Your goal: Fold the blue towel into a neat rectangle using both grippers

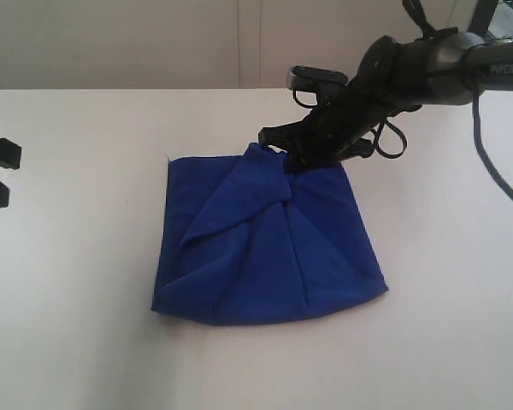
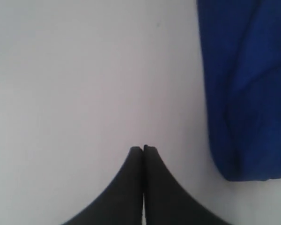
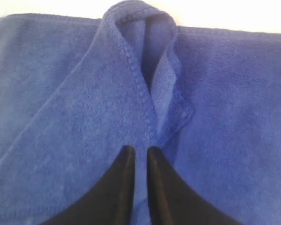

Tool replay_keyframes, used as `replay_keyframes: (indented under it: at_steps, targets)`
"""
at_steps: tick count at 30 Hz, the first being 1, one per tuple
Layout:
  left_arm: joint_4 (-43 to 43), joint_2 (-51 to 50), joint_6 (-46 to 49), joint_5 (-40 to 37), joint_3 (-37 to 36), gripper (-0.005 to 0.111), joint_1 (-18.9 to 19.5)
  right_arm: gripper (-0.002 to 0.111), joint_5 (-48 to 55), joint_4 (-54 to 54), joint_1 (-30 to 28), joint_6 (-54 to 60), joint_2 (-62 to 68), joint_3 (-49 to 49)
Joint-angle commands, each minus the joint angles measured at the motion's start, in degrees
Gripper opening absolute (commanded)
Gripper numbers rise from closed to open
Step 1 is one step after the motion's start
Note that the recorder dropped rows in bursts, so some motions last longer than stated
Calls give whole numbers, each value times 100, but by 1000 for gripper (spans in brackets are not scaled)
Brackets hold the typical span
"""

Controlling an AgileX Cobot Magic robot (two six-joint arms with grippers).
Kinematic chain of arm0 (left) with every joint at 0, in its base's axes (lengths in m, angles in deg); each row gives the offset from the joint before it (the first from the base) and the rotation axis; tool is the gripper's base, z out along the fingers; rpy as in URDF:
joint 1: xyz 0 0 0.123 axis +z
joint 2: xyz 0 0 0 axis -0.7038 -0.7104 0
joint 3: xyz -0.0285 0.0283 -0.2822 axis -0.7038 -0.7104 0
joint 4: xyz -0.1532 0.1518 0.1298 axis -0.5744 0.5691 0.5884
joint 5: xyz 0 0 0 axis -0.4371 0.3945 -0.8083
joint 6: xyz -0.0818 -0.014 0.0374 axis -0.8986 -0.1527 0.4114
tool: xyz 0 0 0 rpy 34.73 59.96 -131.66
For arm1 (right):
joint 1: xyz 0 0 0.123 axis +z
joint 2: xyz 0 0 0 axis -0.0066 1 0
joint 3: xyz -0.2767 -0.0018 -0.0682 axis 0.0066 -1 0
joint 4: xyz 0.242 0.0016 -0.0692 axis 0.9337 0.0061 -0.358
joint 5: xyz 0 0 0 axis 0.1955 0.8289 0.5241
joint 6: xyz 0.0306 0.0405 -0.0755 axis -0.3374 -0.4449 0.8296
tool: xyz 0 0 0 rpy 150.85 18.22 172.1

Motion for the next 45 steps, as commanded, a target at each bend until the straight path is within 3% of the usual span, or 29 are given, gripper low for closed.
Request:
replay_keyframes:
  at_steps: [1,9,11,16,26,30,35,39,42,45]
  targets:
    - [-903,9,730,15,-26,0,6,24,-253,128,-52,135,165,-9]
    - [-1689,-266,1630,-23,-26,0,6,29,-266,484,-52,294,374,2]
    - [-1762,-403,1630,-23,-26,0,6,26,-254,525,-52,375,374,2]
    - [-1873,-717,1938,-38,-26,0,6,0,-168,566,-52,406,214,2]
    - [-3124,-1151,3440,-78,-26,0,6,0,29,706,-52,554,25,2]
    - [-3341,-1221,3900,-92,-26,0,-56,4,-74,622,-52,554,156,2]
    - [-3465,-1336,4522,-29,-26,0,-430,26,-102,632,-52,513,305,2]
    - [-3898,-1506,4912,274,-15,0,-631,28,-159,645,-52,513,305,2]
    - [-4380,-1564,4912,479,-3,0,-668,21,-156,645,-52,513,305,2]
    - [-4675,-1591,4912,593,-3,0,-668,4,-87,645,-52,513,305,2]
